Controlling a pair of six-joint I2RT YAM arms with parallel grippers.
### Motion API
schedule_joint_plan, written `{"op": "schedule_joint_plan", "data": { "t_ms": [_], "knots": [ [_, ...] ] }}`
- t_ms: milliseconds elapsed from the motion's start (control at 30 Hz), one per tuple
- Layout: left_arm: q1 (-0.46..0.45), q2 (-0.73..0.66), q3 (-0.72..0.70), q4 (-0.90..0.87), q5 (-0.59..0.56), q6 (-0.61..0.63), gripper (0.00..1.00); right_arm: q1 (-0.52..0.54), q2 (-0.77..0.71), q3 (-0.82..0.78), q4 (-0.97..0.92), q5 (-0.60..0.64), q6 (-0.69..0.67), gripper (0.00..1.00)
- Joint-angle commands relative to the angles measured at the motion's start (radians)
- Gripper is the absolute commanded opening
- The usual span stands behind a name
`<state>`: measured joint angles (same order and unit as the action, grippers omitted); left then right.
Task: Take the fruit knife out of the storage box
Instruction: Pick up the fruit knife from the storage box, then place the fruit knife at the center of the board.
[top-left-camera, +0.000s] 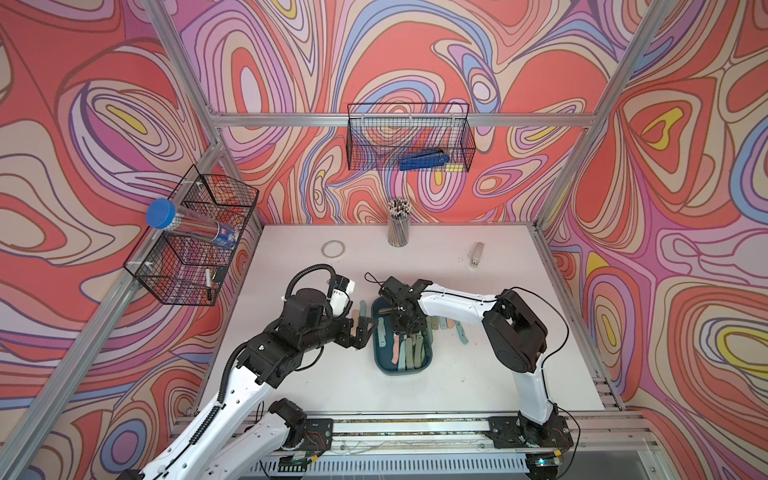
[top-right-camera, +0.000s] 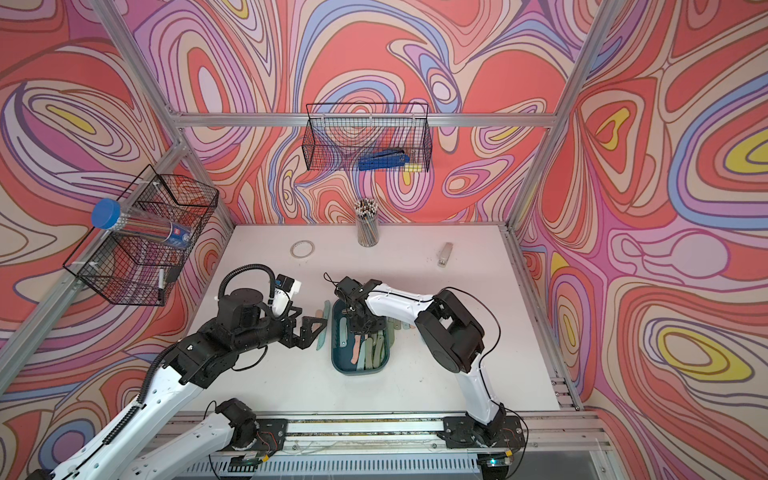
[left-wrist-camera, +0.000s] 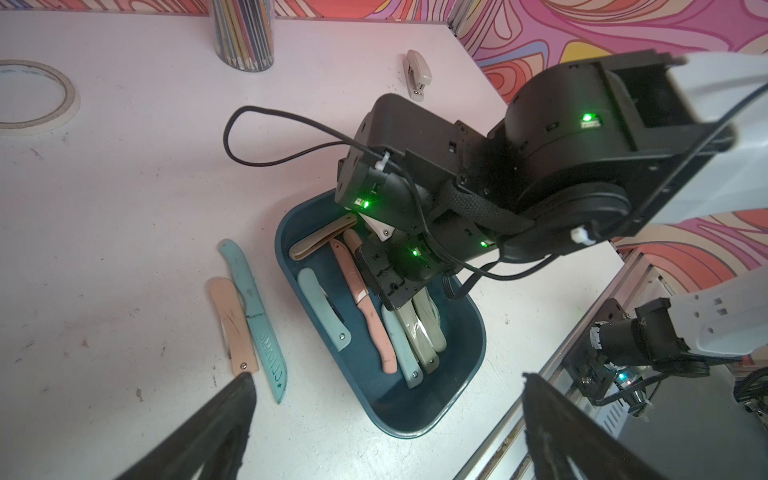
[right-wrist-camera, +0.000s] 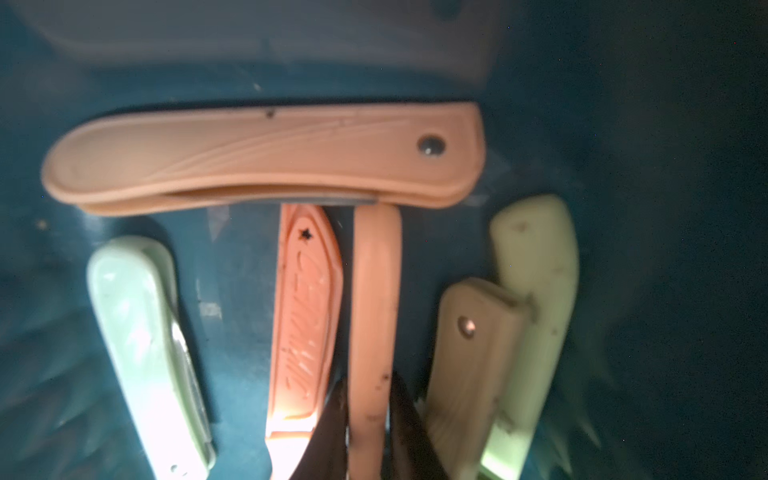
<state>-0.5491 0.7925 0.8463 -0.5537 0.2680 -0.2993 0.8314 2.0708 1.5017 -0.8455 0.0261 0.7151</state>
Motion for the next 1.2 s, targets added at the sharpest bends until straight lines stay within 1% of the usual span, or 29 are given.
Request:
{"op": "schedule_joint_plan", "data": {
  "t_ms": [0,333,633,767,833,933,1067,1167],
  "knots": [
    [-0.003,-0.003,0.023,-0.02,-0.003,0.011,1.0,-0.004,0.026,-0.001,-0.011,-0.002,-0.008,0.2],
    [-0.003,0.002,0.024,-0.021,-0.003,0.011,1.0,-0.004,-0.034,0.002,-0.003,0.023,-0.012,0.13],
    [-0.003,0.002,0.024,-0.019,0.003,0.011,1.0,-0.008,-0.194,-0.028,0.015,-0.012,-0.071,0.12],
    [-0.003,0.002,0.022,-0.015,0.021,0.011,1.0,-0.04,-0.282,-0.077,0.033,-0.039,-0.11,0.13],
    [-0.003,0.004,0.022,-0.008,0.045,0.011,1.0,-0.077,-0.344,-0.118,0.046,-0.061,-0.126,0.13],
    [-0.003,0.005,0.018,0.005,0.078,0.011,1.0,-0.171,-0.439,-0.204,0.078,-0.105,-0.158,0.13],
    [-0.003,0.007,0.015,0.013,0.106,0.009,1.0,-0.328,-0.552,-0.298,0.081,-0.144,-0.202,0.15],
    [-0.003,0.013,0.01,0.027,0.142,0.005,1.0,-0.456,-0.593,-0.366,0.082,-0.182,-0.243,0.15]
  ]
}}
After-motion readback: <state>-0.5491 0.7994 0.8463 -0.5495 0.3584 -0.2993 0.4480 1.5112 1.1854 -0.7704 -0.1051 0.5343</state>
